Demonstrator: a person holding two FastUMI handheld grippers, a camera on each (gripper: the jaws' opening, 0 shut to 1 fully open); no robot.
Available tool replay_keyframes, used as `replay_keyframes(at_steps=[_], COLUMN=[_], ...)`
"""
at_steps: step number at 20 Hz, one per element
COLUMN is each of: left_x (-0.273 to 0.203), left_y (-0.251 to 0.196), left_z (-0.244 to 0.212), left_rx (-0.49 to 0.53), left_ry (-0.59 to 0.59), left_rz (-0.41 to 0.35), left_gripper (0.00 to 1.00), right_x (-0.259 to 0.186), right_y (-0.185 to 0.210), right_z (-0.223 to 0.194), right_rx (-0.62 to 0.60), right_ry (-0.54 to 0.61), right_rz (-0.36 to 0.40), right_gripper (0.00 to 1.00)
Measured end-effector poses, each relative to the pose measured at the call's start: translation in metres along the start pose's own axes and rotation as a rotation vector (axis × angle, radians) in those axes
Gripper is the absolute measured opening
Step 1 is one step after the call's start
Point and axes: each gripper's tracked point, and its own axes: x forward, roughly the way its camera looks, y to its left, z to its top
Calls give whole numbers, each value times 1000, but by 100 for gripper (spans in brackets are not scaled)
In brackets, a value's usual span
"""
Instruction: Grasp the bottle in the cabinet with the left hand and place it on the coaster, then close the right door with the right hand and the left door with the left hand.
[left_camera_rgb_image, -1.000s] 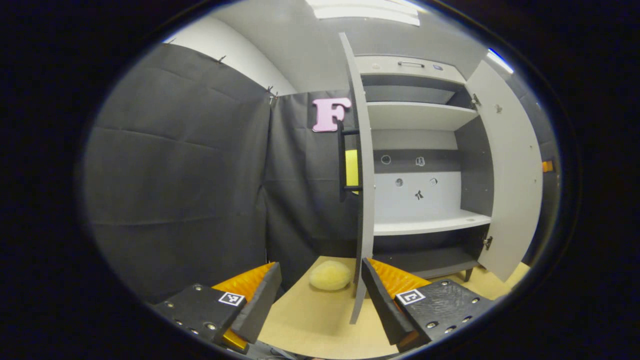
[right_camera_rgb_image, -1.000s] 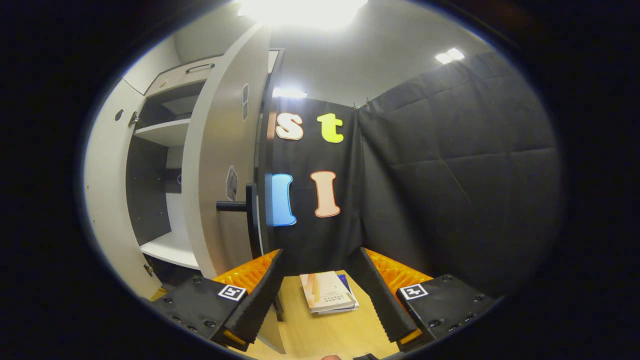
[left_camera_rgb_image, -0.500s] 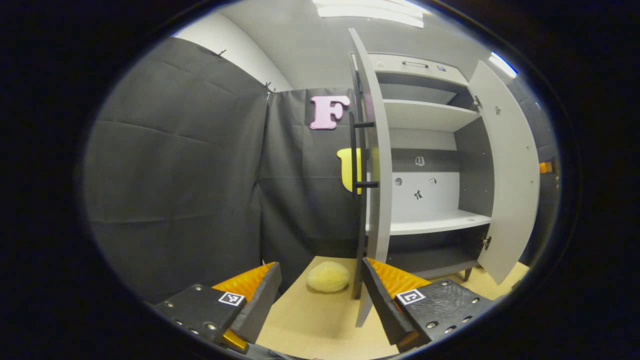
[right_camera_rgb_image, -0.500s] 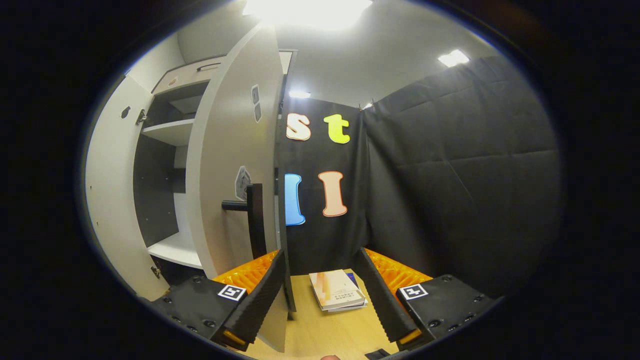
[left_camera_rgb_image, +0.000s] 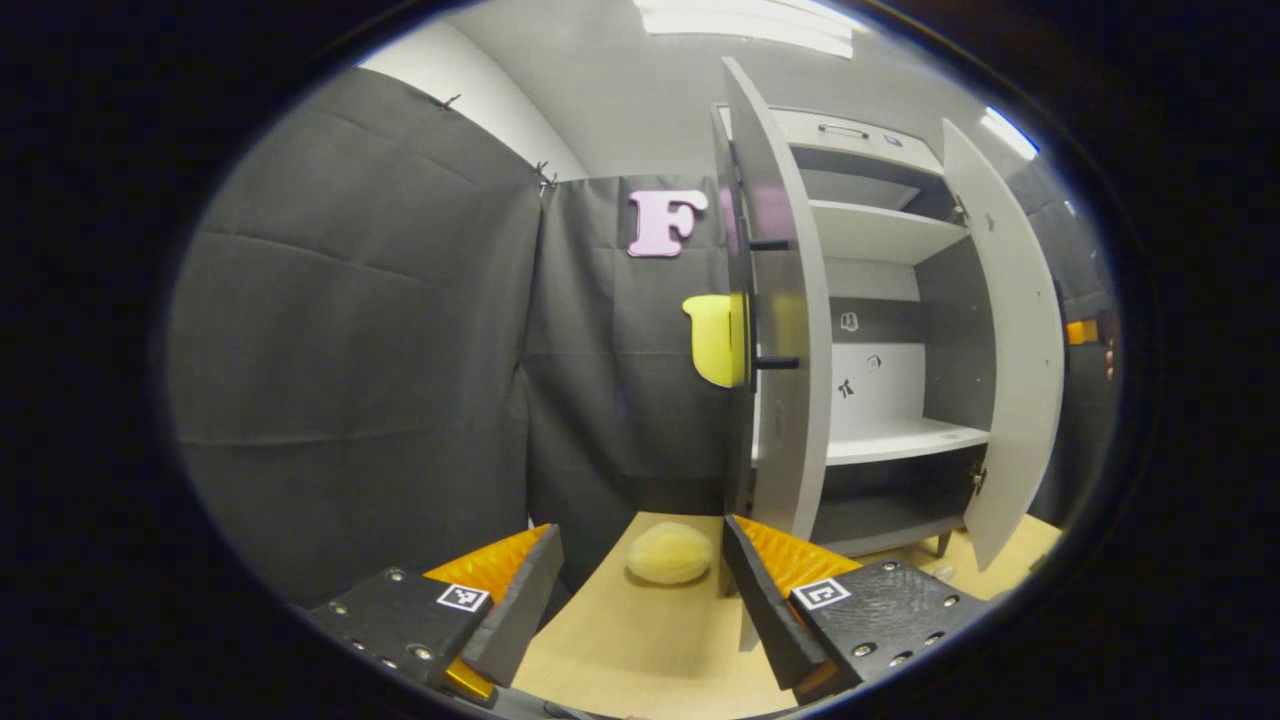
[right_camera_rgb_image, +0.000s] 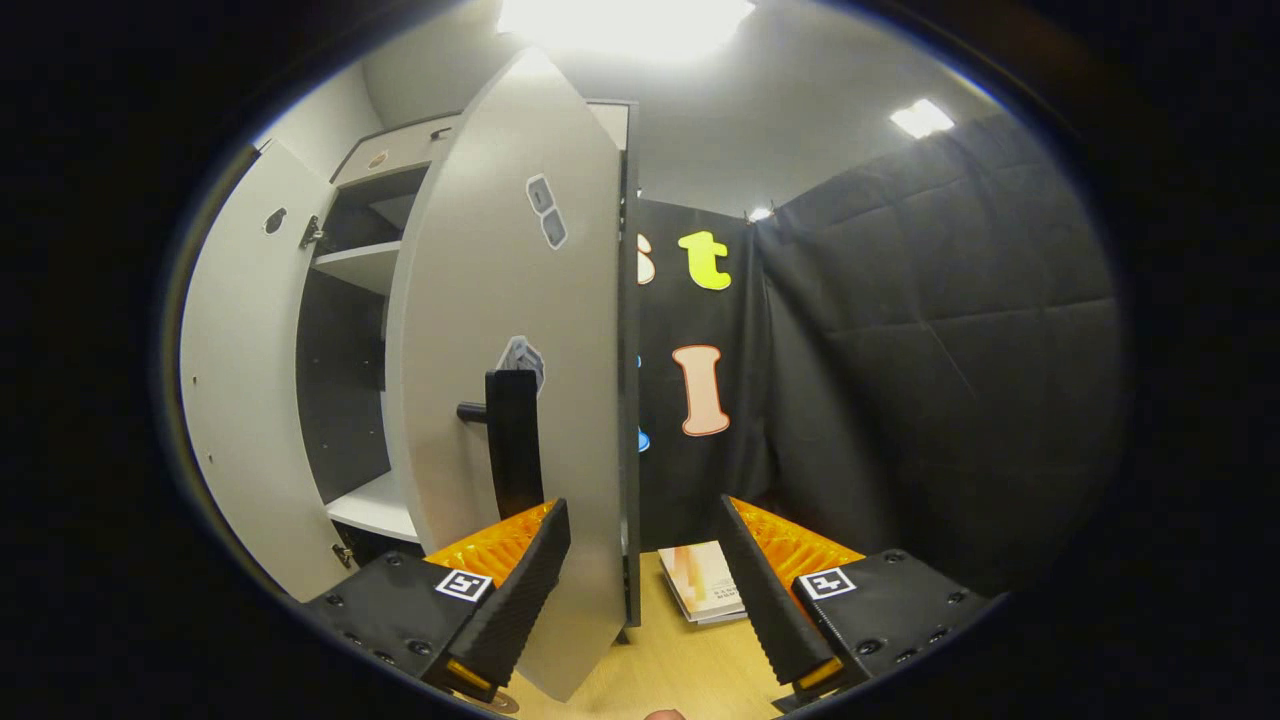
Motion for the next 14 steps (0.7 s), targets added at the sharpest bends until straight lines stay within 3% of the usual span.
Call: replay_keyframes(at_steps=[6, 9, 13, 14], left_x=[-2, -5, -11, -13], left_y=[23, 33, 39, 40], left_z=[0, -2, 0, 1], left_rx=[4, 2, 5, 10], left_ry=[0, 2, 2, 6], left_rz=[23, 39, 52, 51], left_gripper=[94, 94, 94, 94], right_x=[11, 20, 30, 32], right_y=[47, 70, 88, 90], right_z=[2, 2, 1, 0], right_rx=[-2, -10, -21, -29], right_ry=[-10, -12, -12, -15], right_rz=[72, 107, 123, 125], right_gripper=[92, 96, 92, 95])
